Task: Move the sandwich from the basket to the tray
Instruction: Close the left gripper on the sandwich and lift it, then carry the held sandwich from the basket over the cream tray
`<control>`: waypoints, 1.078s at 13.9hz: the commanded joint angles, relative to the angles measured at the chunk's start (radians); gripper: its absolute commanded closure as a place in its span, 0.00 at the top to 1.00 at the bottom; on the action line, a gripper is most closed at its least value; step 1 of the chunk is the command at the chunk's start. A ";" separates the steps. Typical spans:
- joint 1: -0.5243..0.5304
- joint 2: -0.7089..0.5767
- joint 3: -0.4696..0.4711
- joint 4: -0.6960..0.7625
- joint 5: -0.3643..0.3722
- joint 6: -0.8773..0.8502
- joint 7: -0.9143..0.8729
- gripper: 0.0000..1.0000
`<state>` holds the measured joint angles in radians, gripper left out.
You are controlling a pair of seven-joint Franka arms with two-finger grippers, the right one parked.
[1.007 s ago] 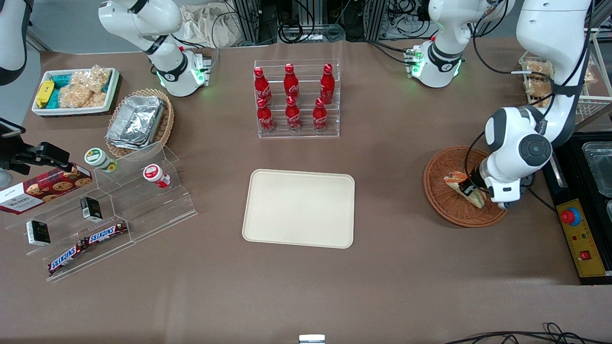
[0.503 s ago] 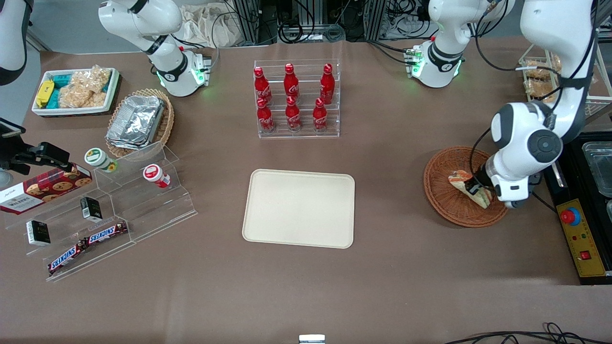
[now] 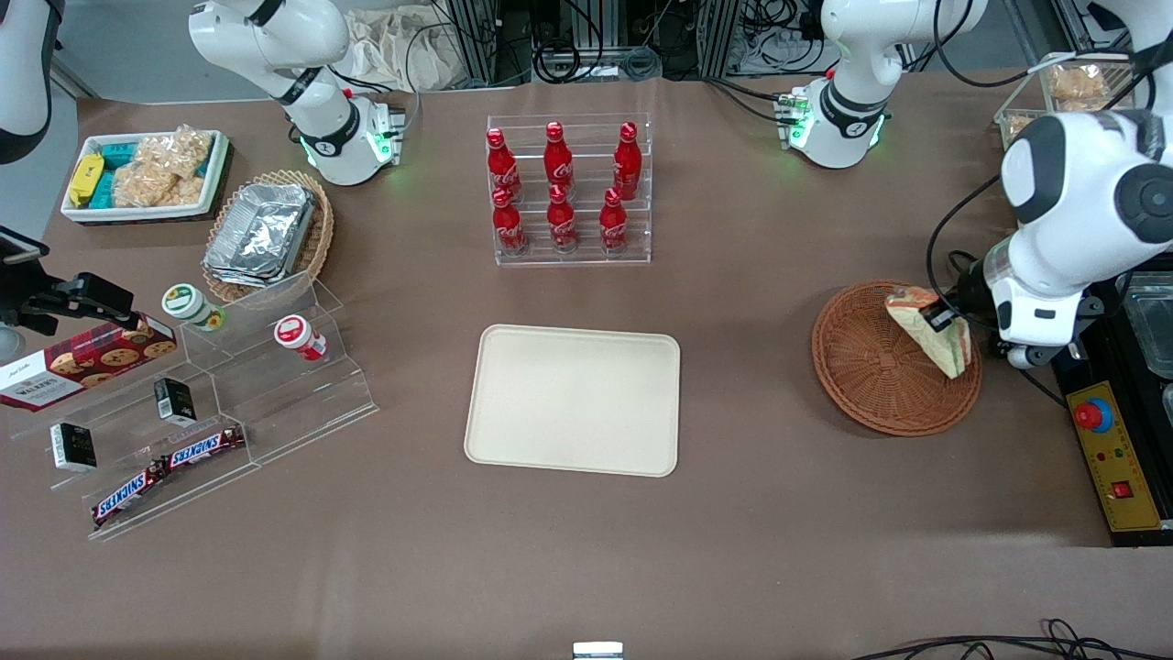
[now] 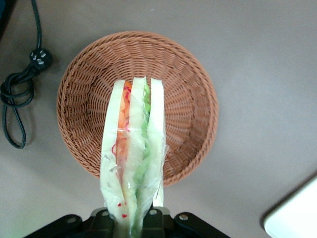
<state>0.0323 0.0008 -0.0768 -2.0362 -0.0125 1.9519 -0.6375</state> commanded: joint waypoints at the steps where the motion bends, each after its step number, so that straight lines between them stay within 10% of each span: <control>1: -0.011 0.022 -0.060 0.089 -0.023 -0.050 0.027 0.00; 15: -0.076 0.290 -0.491 0.223 0.071 0.212 0.018 0.00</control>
<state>-0.0053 0.2076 -0.5538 -1.8834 0.0089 2.1583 -0.6198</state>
